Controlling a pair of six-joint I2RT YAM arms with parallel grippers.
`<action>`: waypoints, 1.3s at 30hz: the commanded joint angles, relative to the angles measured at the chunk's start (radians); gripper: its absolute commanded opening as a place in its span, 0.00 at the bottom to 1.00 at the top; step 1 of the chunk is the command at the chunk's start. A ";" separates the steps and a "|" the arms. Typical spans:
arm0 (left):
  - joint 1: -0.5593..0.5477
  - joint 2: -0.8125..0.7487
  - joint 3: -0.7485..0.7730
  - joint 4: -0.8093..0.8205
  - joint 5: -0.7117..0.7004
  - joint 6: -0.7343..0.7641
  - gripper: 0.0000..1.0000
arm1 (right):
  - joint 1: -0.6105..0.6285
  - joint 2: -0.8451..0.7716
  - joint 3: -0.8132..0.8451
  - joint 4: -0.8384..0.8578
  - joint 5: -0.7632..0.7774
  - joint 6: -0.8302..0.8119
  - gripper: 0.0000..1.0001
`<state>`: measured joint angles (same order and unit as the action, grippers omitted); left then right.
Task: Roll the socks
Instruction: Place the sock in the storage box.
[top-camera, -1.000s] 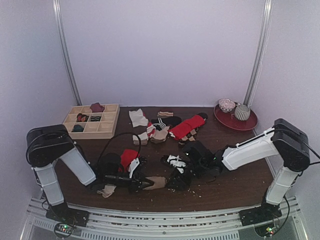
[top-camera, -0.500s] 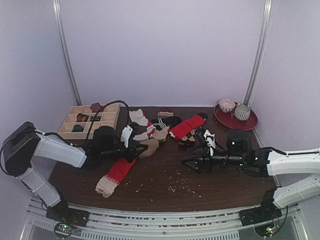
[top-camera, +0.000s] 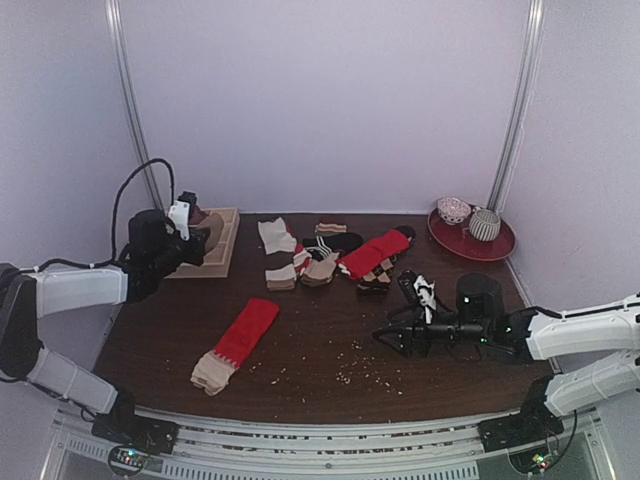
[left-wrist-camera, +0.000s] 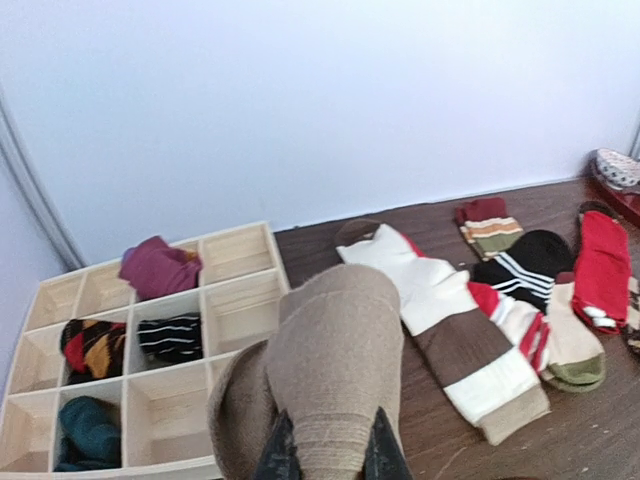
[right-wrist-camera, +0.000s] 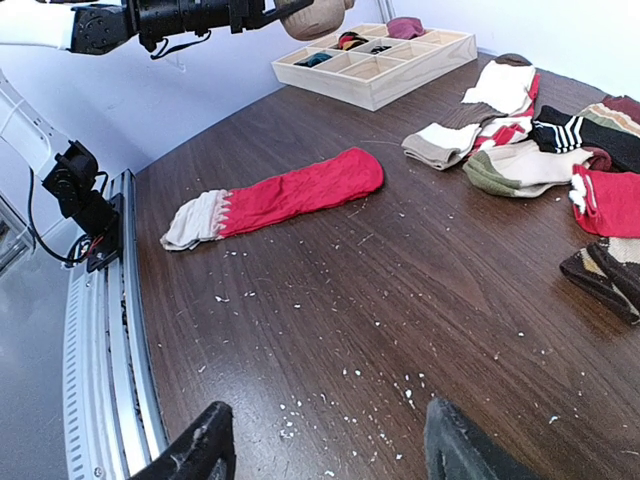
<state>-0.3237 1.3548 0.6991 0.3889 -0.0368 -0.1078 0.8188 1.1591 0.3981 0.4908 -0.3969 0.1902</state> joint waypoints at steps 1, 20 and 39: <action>0.060 -0.016 -0.024 0.043 -0.101 0.095 0.00 | -0.027 0.051 -0.024 0.134 -0.090 0.021 0.65; 0.241 0.236 0.012 0.254 -0.316 0.210 0.00 | -0.082 0.138 -0.057 0.249 -0.194 0.040 0.63; 0.246 0.478 0.315 -0.068 -0.164 0.325 0.00 | -0.093 0.140 -0.057 0.239 -0.249 0.035 0.62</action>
<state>-0.0856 1.8061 0.9600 0.3920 -0.2459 0.1719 0.7326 1.3281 0.3550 0.7151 -0.6247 0.2249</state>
